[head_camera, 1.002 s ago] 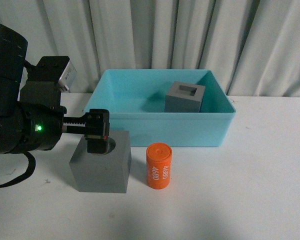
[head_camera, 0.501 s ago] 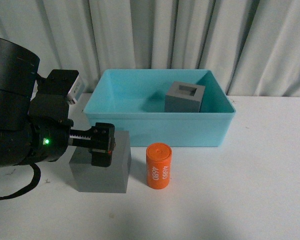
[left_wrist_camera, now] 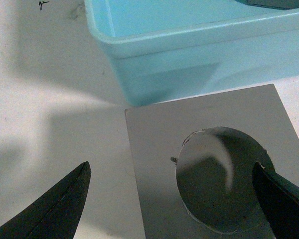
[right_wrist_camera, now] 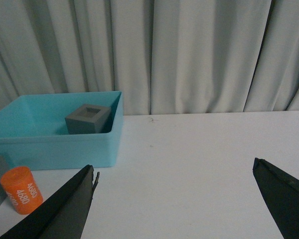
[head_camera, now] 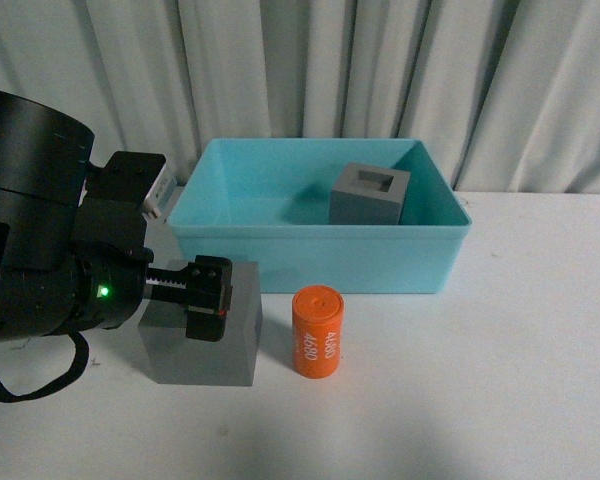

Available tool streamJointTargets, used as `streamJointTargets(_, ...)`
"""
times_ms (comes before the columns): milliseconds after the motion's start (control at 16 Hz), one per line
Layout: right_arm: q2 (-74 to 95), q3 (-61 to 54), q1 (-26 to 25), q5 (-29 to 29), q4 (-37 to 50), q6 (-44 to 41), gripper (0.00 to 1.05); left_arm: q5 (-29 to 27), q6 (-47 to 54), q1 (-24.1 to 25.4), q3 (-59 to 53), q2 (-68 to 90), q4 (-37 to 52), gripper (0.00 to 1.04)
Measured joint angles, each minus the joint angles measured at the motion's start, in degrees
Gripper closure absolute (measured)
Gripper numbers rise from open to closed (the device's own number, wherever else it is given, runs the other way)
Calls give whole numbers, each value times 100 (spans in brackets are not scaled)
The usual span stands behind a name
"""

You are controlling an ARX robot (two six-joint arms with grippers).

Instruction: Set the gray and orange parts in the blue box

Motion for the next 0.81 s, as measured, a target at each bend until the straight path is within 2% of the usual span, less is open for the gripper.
streamJointTargets(438,0,0,0,0,2,0,6,-22,35,28,0,28,15,7)
streamJointTargets(501,0,0,0,0,2,0,6,-20,39,22,0,31,20,11)
streamJointTargets(751,0,0,0,0,2,0,6,28,35,-9,-46,31,50,49)
streamJointTargets(814,0,0,0,0,2,0,6,48,35,-9,-46,31,52,62)
